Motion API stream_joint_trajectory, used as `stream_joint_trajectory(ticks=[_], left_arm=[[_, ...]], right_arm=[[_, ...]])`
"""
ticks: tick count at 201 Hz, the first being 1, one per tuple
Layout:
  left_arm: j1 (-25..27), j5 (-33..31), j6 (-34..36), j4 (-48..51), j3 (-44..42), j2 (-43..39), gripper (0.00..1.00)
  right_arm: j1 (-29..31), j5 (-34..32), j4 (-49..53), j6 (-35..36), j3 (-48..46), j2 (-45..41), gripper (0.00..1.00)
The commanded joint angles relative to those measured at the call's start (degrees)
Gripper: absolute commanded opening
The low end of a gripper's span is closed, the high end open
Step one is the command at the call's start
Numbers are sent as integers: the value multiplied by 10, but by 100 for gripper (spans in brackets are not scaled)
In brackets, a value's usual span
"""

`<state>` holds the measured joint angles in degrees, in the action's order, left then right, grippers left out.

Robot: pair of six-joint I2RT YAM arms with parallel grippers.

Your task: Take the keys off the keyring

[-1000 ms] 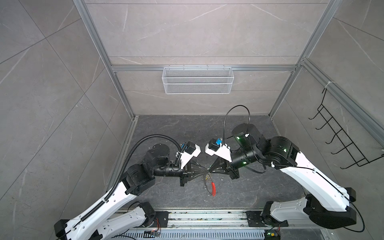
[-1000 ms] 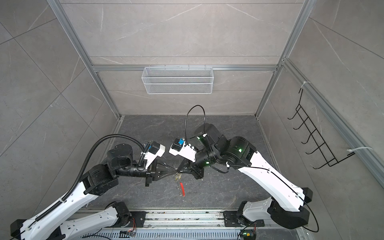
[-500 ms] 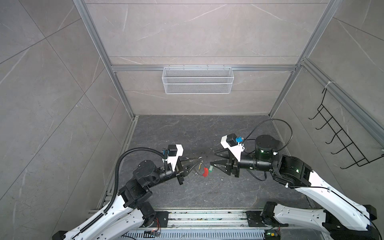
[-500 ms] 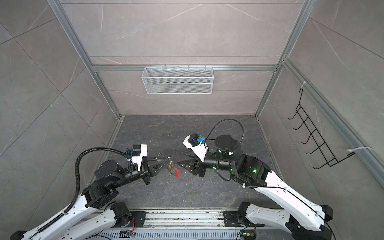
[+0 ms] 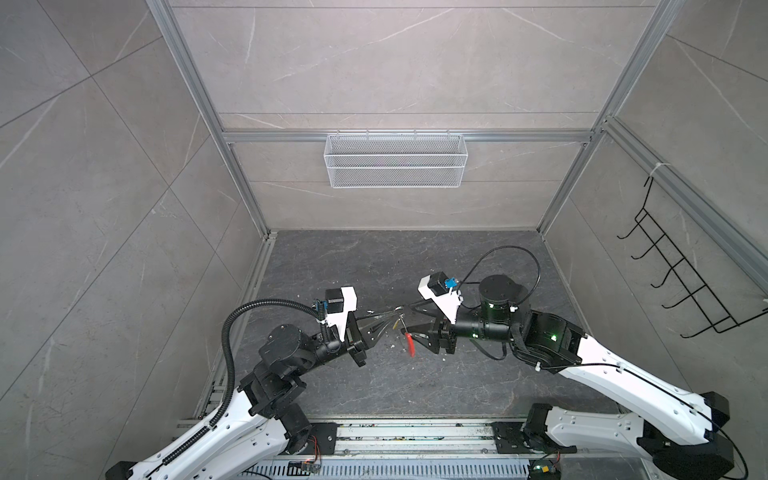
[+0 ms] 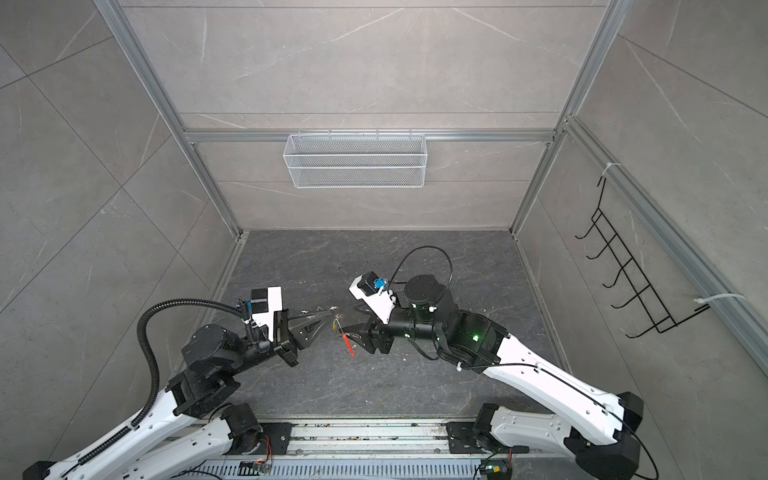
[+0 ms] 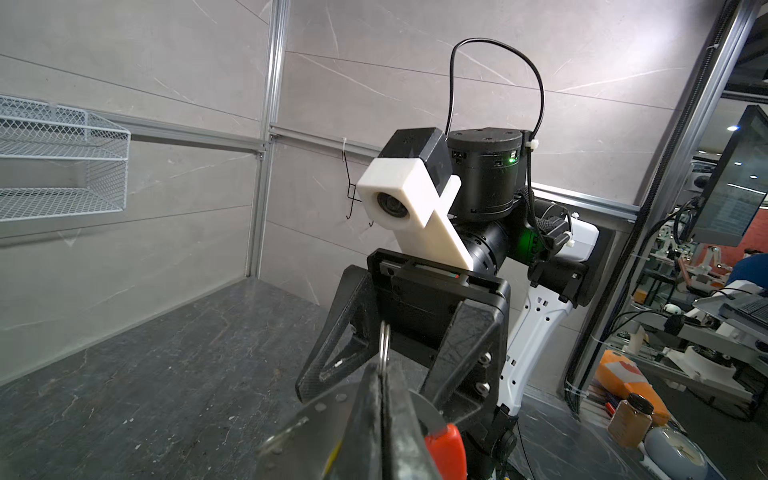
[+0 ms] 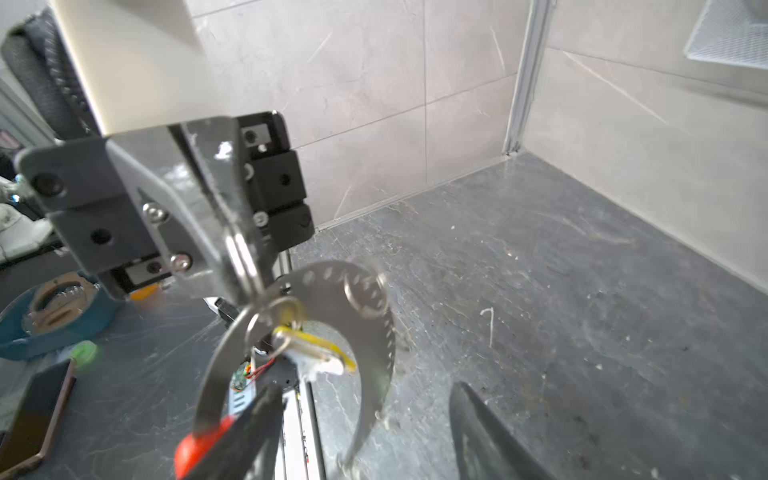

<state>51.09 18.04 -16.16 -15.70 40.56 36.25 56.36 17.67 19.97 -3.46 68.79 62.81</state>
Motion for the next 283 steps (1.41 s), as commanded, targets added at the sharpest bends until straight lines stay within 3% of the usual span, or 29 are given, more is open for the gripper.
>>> stream_joint_trajectory(ticks=[1,45,168,229,283], left_arm=[[0,5,-8,-44,2,2,0],[0,21,-17,-46,3,13,0],[0,1,-9,-16,8,0,0],[0,-5,1,4,10,-9,0],[0,-4,17,34,22,-10,0]], right_arm=[[8,18,-38,3,-4,-1,72],[13,14,-53,6,-4,7,67],[14,-1,-3,8,4,7,3],[15,-14,13,11,5,-1,0],[33,-35,127,41,94,41,0]])
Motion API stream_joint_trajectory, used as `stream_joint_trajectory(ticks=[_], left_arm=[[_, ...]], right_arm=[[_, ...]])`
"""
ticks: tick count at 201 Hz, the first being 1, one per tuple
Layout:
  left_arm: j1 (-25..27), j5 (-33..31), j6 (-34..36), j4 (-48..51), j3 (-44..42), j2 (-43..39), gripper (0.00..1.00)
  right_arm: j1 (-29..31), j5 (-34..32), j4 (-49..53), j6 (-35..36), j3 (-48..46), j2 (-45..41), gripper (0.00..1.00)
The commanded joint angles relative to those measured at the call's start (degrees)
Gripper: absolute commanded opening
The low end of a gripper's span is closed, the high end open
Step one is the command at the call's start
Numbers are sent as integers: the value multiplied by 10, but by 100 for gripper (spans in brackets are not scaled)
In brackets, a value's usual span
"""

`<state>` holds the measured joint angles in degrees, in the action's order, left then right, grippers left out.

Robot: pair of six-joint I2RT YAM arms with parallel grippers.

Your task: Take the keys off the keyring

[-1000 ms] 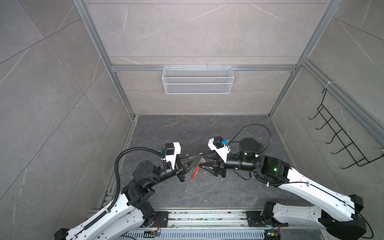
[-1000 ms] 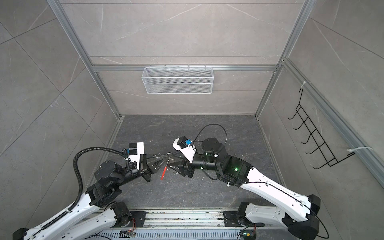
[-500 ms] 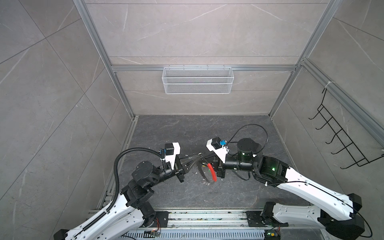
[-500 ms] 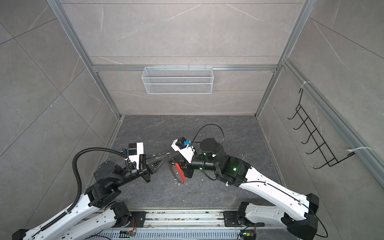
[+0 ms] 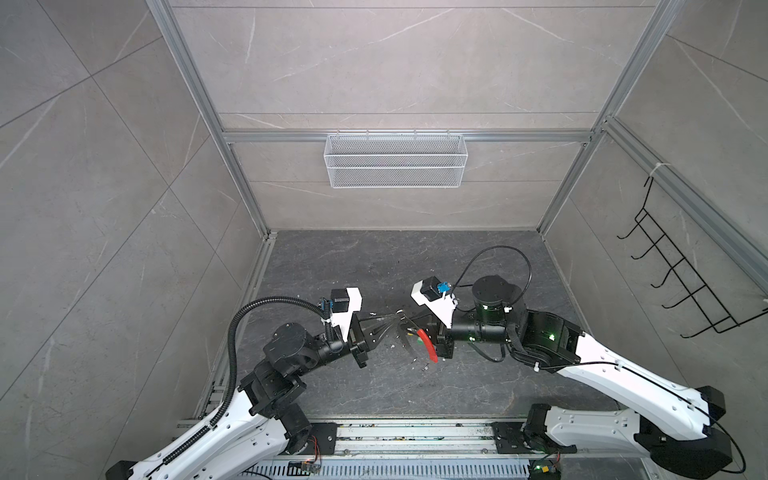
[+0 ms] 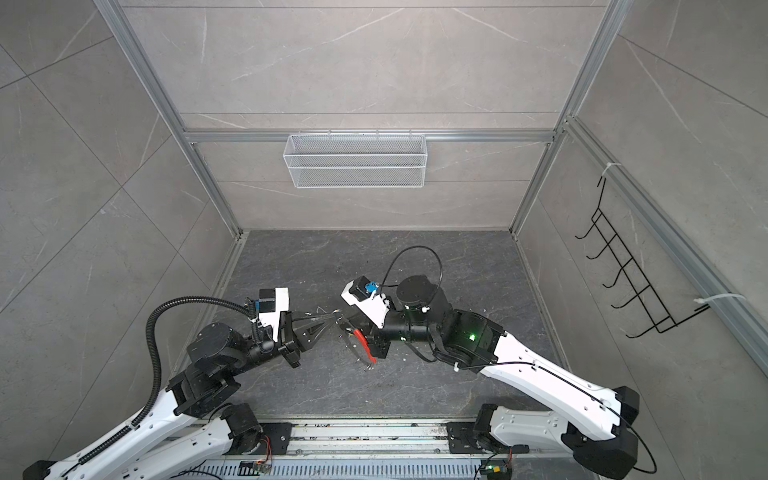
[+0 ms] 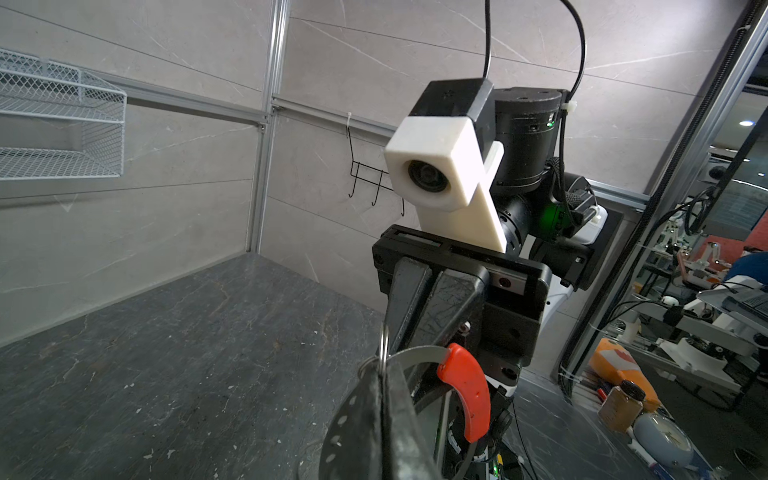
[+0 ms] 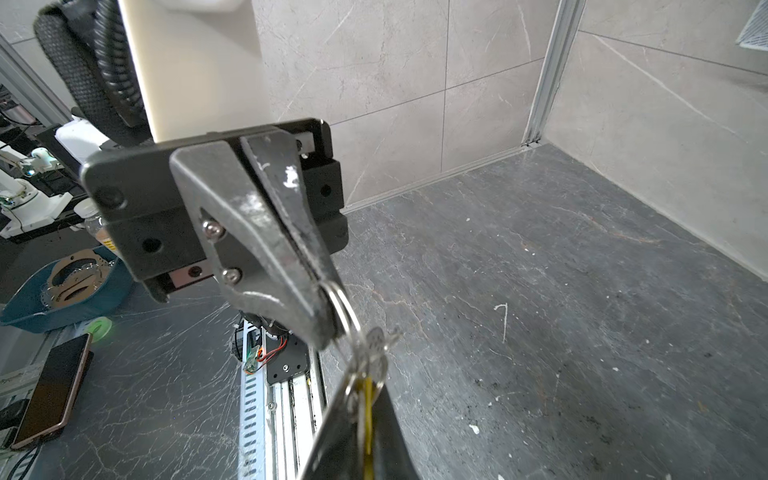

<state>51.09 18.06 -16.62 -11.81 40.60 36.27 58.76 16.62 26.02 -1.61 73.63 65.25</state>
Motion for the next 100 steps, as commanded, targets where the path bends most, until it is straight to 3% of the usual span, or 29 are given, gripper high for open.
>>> stream_joint_trajectory(ticks=[1,8,25,36,71,100], left_arm=[[0,-4,21,-5,22,-11,0],[0,-5,23,-3,21,-14,0],[0,-3,26,2,23,-16,0],[0,-3,26,3,23,-17,0],[0,-3,28,7,25,-19,0],[0,1,30,9,25,-19,0]], right_arm=[[9,-25,68,24,46,17,0],[13,-33,78,28,51,22,5],[22,-53,88,31,55,28,39],[27,-67,87,31,54,29,49],[43,-109,85,38,58,26,54],[49,-120,88,48,63,32,47]])
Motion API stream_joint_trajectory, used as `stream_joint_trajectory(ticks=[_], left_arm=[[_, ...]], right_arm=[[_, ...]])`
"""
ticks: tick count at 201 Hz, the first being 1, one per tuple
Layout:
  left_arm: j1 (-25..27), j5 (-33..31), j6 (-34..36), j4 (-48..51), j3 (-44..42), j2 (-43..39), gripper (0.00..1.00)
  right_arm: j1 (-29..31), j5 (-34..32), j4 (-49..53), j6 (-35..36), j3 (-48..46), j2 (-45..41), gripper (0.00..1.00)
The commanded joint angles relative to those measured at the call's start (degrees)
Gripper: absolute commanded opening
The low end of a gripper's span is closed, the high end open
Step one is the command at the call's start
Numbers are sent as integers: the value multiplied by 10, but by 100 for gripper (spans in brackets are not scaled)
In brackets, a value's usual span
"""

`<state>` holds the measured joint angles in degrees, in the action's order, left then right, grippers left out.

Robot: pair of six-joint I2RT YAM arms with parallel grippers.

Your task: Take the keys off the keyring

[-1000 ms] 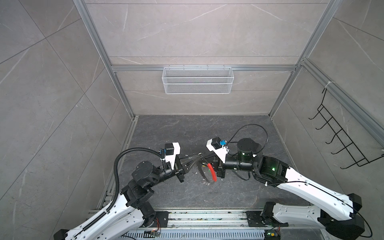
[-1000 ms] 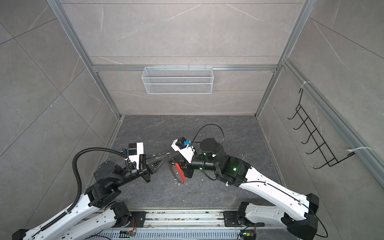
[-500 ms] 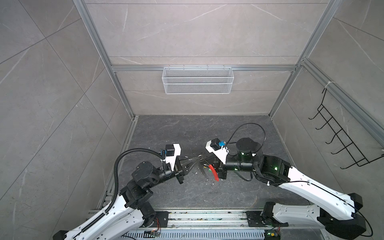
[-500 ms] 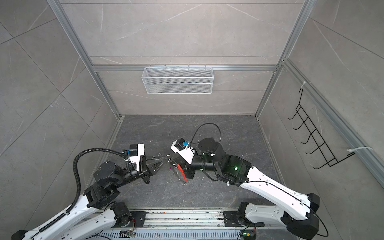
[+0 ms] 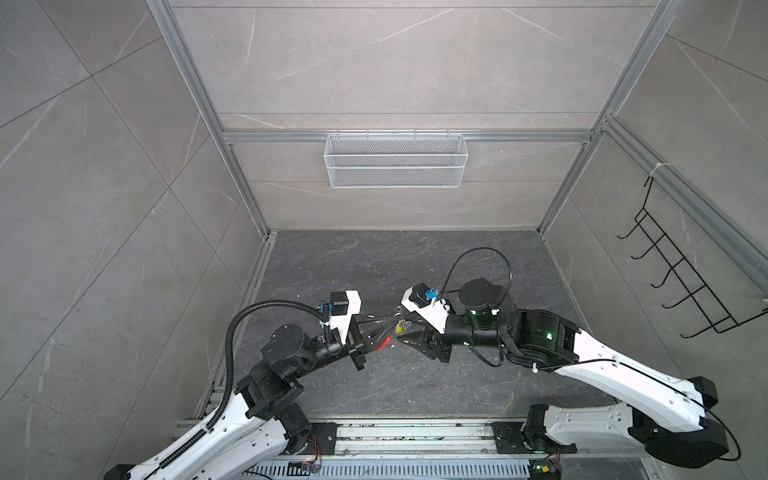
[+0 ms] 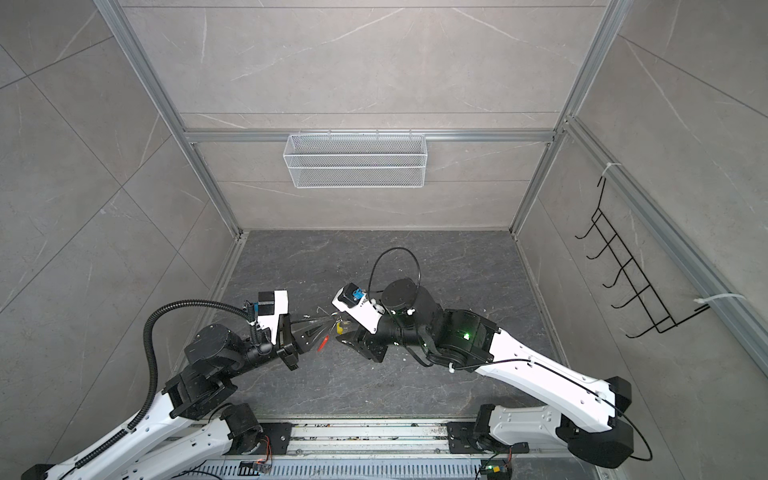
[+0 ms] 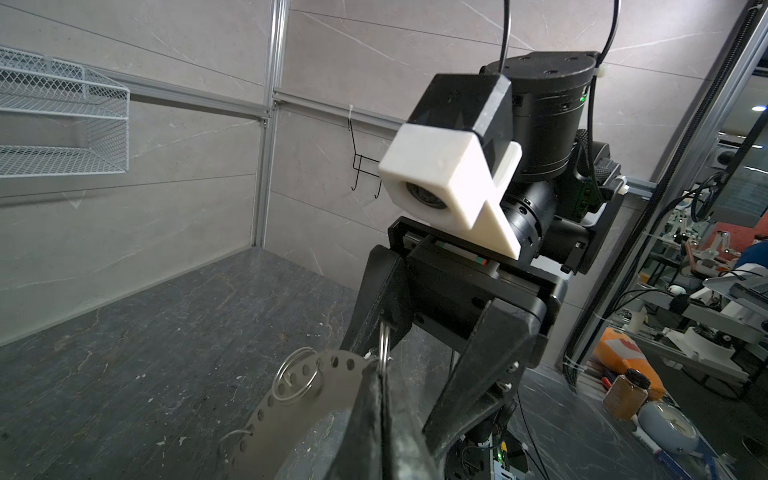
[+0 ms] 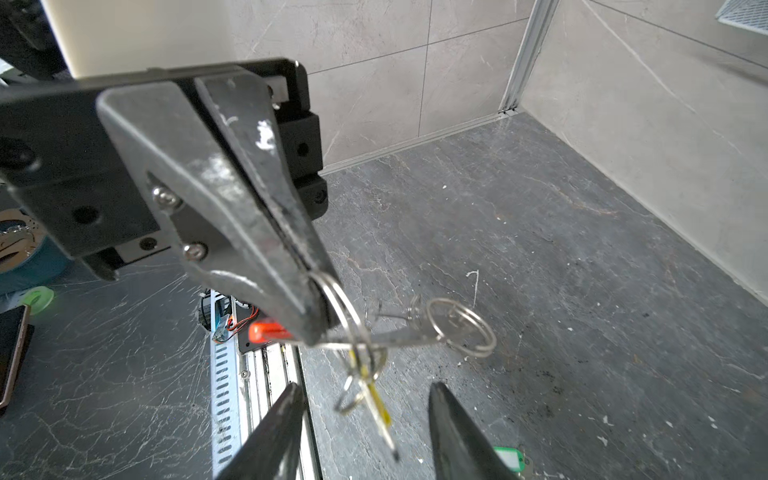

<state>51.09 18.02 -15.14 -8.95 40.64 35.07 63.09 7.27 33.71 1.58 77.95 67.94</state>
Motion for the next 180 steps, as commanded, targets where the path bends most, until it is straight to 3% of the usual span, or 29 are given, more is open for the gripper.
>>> stream_joint_trajectory(ticks=[1,94,180], left_arm=[[0,2,15,-19,24,-7,0],[0,6,17,-18,23,-9,0],[0,6,22,0,23,-28,0]], right_arm=[[6,-27,11,16,19,5,46],[11,-37,14,22,22,5,0],[12,-96,16,18,13,-7,0]])
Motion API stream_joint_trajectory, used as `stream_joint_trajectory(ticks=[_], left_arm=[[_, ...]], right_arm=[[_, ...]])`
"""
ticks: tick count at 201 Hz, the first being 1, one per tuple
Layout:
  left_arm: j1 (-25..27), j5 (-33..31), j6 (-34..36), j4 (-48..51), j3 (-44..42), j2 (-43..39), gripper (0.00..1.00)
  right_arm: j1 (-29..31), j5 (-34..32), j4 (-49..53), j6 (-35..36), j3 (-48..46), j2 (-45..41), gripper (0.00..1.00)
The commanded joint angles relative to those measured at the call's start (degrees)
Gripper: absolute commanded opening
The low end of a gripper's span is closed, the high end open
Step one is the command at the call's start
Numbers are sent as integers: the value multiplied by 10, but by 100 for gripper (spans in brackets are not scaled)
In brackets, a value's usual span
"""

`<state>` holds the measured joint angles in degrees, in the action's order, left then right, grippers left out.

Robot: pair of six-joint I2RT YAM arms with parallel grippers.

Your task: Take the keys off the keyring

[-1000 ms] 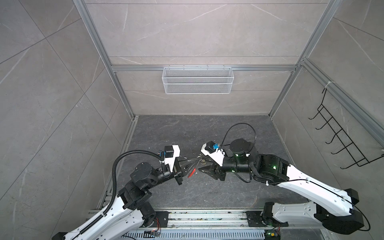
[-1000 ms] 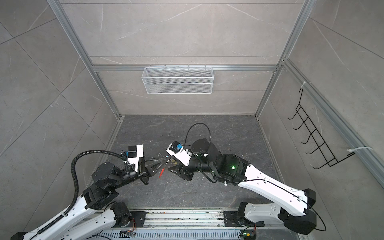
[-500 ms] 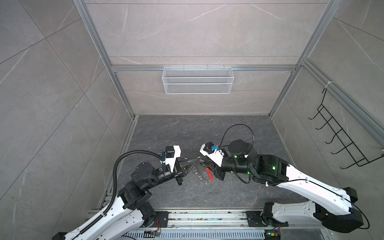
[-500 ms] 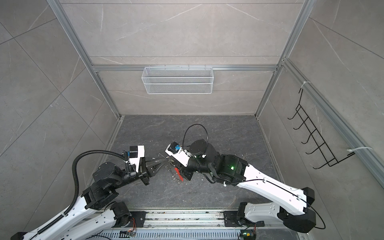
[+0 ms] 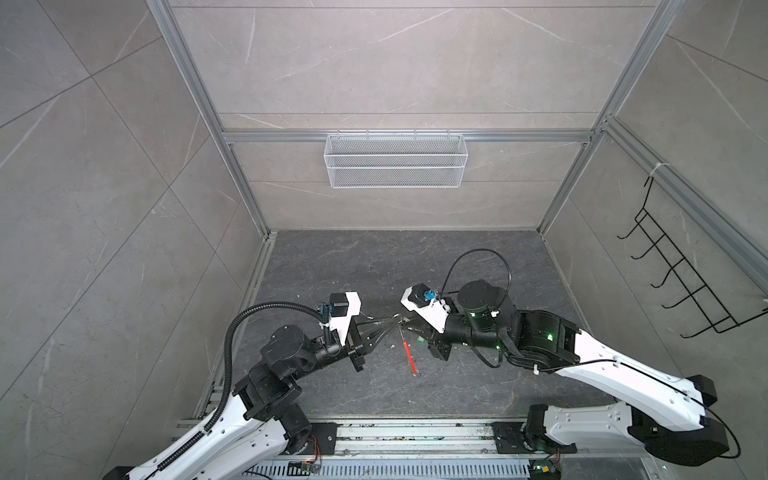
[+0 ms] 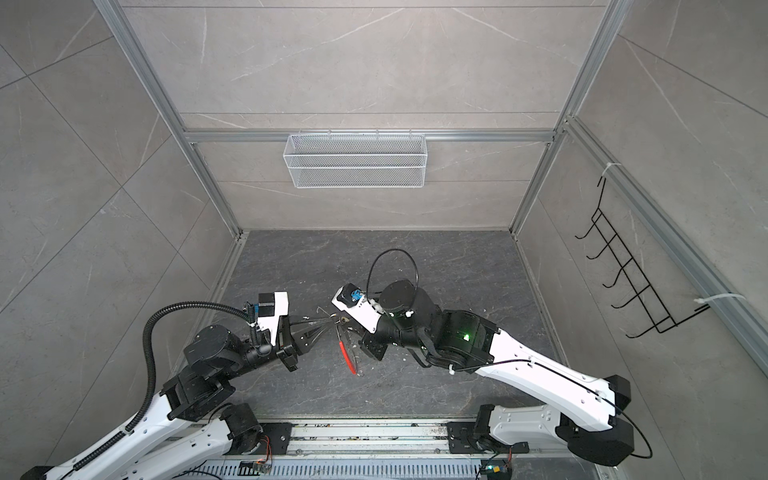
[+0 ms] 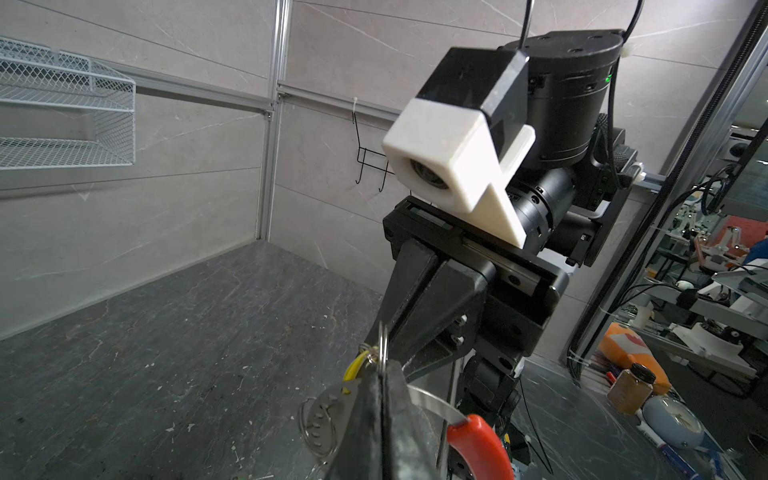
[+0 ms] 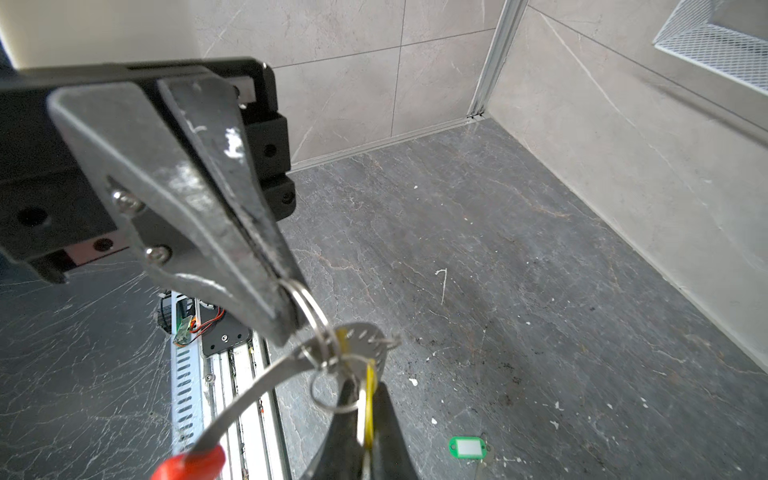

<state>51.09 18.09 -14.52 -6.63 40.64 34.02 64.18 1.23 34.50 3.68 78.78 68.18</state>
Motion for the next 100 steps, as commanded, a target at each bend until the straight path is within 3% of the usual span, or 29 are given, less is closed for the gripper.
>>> stream_joint_trajectory(ticks=[1,100], left_arm=[[0,5,16,-23,23,-18,0],[0,16,5,65,58,2,0]], right_arm=[[2,-37,9,-3,5,-10,0],[2,-103,20,15,36,-23,0]])
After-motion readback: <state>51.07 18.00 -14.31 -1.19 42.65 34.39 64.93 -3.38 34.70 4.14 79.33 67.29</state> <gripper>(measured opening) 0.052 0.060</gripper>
